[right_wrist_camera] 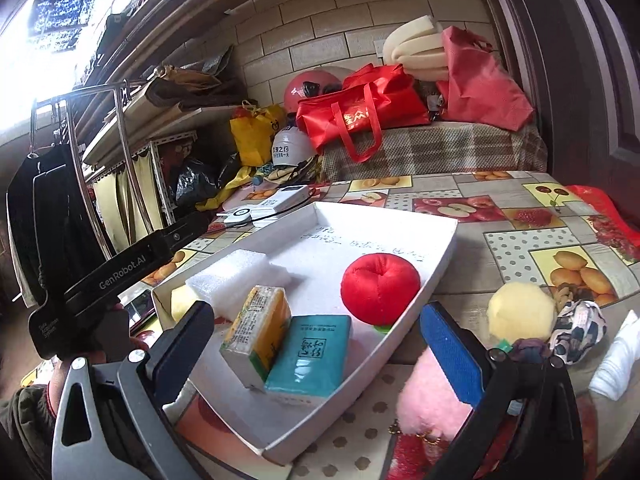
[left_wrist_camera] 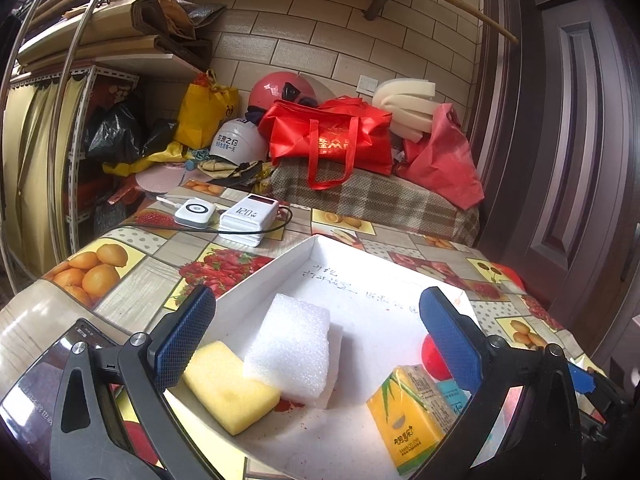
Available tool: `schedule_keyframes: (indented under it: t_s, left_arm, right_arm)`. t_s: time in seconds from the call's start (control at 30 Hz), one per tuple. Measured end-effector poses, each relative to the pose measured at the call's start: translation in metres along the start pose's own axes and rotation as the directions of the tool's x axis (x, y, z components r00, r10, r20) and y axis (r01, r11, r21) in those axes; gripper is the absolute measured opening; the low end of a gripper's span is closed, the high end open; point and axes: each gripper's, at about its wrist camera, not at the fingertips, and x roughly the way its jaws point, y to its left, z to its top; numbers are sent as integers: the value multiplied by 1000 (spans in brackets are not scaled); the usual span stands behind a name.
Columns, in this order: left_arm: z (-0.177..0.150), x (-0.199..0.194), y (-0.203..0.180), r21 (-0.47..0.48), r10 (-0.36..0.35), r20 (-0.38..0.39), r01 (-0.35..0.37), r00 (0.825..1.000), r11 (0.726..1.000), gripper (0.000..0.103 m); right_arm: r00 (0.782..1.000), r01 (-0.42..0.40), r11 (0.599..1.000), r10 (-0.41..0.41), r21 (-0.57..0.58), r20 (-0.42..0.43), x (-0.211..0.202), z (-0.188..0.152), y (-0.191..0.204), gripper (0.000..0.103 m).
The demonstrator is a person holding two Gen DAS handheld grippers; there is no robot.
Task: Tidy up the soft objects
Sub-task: 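Grasp the white knit sock with right gripper while left gripper grasps pink fluffy ball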
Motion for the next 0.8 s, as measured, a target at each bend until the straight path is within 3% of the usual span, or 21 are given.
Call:
schedule_keyframes:
  t_s: [0.13,0.2,0.27,0.37,0.43,0.5,0.57,0.63,0.67,0.8]
  left_arm:
    - [-8,-6,-31,79,-147,-42,150,988,985,103]
    - [-13,-11,-52,145,-204,-65,212,977,966,103]
    - [-21,-14,-73,203,-258,-108,275,960,940,103]
    - [-35,-17,-111,294,-325,-208,375,923,879,103]
    - [-45,-22,-137,361,-326,-236,394,916,845,103]
    - [-53,-20,-157,392,-284,-253,366,925,844,103]
    - [-59,-8,-174,392,-262,-317,378,912,839,102]
    - [-66,3,-188,407,-237,-370,386,899,828,86]
    - [-71,7,-194,418,-221,-388,385,895,823,85]
    - [-81,19,-209,448,-146,-414,341,899,827,85]
  right_arm:
    - [992,126,992,-127,16,21,-37,-5,-47,103]
    - [976,217,975,-218,36,24,-58,-8,-75,103]
    - [948,315,948,-316,44,28,-78,-9,-99,103]
    - [912,407,910,-409,79,12,-98,-9,-134,103]
    - [901,431,893,-434,133,-3,-105,-10,-151,103]
    - [899,432,882,-437,187,-15,-108,-12,-160,103]
    - [897,439,880,-441,181,-34,-104,-13,-160,103]
    - [897,441,885,-438,149,-50,-98,-12,-155,103]
    - [899,437,889,-433,134,-58,-97,-14,-153,103]
    - [898,439,888,-428,136,-105,-91,-16,-157,103]
